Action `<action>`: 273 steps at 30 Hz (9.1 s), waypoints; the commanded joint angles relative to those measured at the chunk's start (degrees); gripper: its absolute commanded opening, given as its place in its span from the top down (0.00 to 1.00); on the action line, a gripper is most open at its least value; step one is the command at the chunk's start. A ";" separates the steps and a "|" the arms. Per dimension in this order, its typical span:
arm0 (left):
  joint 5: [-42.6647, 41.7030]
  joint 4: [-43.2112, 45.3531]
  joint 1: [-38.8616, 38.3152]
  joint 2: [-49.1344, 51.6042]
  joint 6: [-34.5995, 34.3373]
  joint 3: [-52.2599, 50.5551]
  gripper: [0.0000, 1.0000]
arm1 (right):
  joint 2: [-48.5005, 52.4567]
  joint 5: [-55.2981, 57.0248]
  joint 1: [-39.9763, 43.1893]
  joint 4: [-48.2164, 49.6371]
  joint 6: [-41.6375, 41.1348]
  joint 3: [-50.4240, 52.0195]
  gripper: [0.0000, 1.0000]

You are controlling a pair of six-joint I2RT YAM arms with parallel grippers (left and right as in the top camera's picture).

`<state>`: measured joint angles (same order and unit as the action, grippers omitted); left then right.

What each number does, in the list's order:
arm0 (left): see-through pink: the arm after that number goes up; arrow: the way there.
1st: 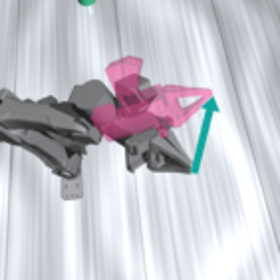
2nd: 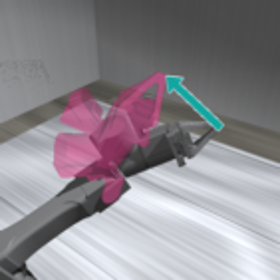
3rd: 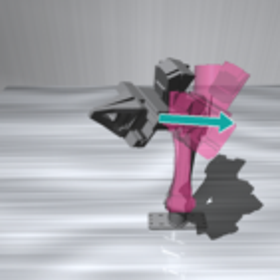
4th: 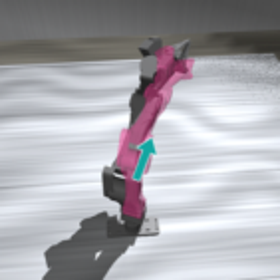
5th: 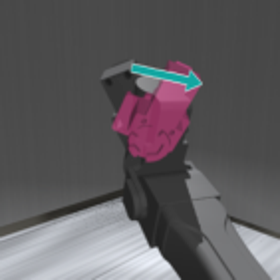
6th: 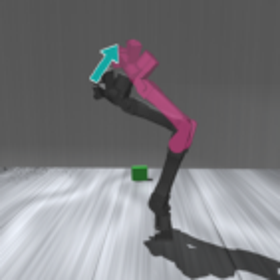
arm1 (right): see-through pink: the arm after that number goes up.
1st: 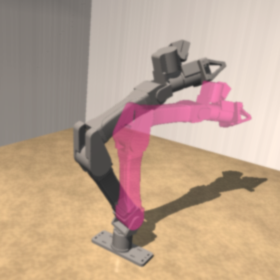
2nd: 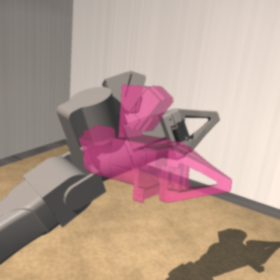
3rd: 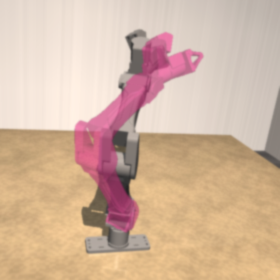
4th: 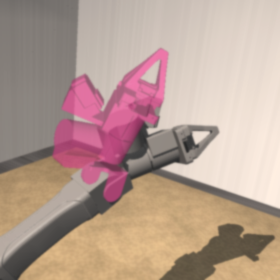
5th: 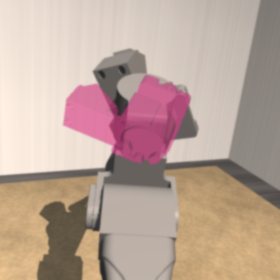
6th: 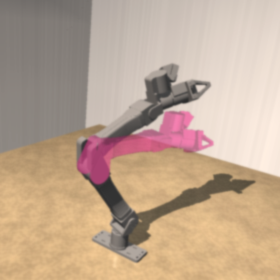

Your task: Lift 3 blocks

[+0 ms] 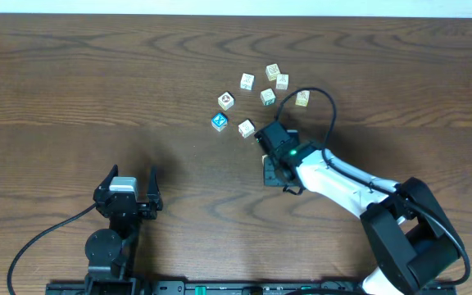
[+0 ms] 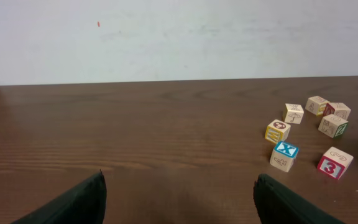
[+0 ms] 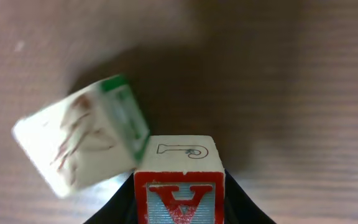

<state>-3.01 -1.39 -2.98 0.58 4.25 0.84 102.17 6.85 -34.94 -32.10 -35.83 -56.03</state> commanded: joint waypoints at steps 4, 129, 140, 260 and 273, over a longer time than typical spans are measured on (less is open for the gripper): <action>0.55 -2.60 0.28 -0.35 -0.70 -0.61 0.24 | 2.10 1.33 3.45 1.20 -0.11 1.46 0.78; 0.55 -2.62 0.28 -0.35 -0.70 -0.61 0.24 | 2.91 -5.88 0.81 -5.03 32.11 -18.21 0.20; 0.55 -2.60 0.28 -0.35 -0.70 -0.61 0.24 | 6.62 -5.88 0.72 -3.21 32.11 -18.21 0.39; 0.55 -2.60 0.28 -0.35 -0.70 -0.61 0.24 | 10.03 -1.31 -6.73 -15.67 26.23 -19.74 0.95; 0.55 -2.60 0.28 -0.35 -0.70 -0.61 0.24 | 10.05 0.24 -5.57 -9.38 26.69 -15.78 0.91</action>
<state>-3.01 -1.41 -2.98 0.58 4.25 0.84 112.12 5.74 -41.52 -41.85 -8.73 -72.73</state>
